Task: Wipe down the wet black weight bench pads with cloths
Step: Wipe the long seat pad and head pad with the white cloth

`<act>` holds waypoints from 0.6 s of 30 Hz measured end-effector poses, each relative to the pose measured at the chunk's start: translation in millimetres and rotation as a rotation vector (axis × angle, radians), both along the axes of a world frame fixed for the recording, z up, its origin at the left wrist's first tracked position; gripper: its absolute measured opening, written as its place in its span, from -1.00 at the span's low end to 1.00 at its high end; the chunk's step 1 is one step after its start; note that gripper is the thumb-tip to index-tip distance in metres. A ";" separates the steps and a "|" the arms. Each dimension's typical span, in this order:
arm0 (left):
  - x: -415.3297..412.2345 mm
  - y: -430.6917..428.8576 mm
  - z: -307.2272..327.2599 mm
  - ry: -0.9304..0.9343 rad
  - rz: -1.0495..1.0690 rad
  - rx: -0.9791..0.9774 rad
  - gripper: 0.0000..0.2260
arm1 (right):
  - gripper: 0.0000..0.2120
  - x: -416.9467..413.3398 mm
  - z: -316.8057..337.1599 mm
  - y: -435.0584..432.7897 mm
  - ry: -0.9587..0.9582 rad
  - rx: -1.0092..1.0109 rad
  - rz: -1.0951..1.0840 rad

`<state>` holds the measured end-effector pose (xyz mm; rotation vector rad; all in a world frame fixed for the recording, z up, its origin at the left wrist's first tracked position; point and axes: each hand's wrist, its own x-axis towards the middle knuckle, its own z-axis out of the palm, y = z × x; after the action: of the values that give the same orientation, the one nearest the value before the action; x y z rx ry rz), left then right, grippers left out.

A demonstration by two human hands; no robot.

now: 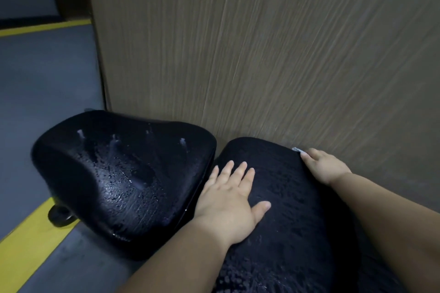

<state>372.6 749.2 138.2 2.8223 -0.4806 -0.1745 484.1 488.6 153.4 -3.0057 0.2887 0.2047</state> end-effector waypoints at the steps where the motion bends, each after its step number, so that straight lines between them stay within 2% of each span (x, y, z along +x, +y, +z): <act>1: 0.4 0.1 -0.1 -0.002 -0.003 -0.004 -0.34 | -0.54 5.5 0.4 13.9 0.000 0.008 0.034; 8: 2.6 -0.7 -3.4 -0.026 -0.006 0.015 -0.33 | -0.61 39.1 -0.2 112.9 -0.015 0.023 0.294; 13: 3.5 0.4 -2.7 -0.021 -0.004 0.032 -0.33 | -0.59 41.6 -2.8 124.9 -0.013 0.063 0.436; 18: 1.6 4.1 -1.3 -0.009 -0.016 0.011 -0.34 | -0.62 34.5 -4.4 84.0 -0.026 0.153 0.328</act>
<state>374.1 753.3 136.9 2.8319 -0.5059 -0.1687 518.5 572.6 149.0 -2.8807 -0.2156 0.2043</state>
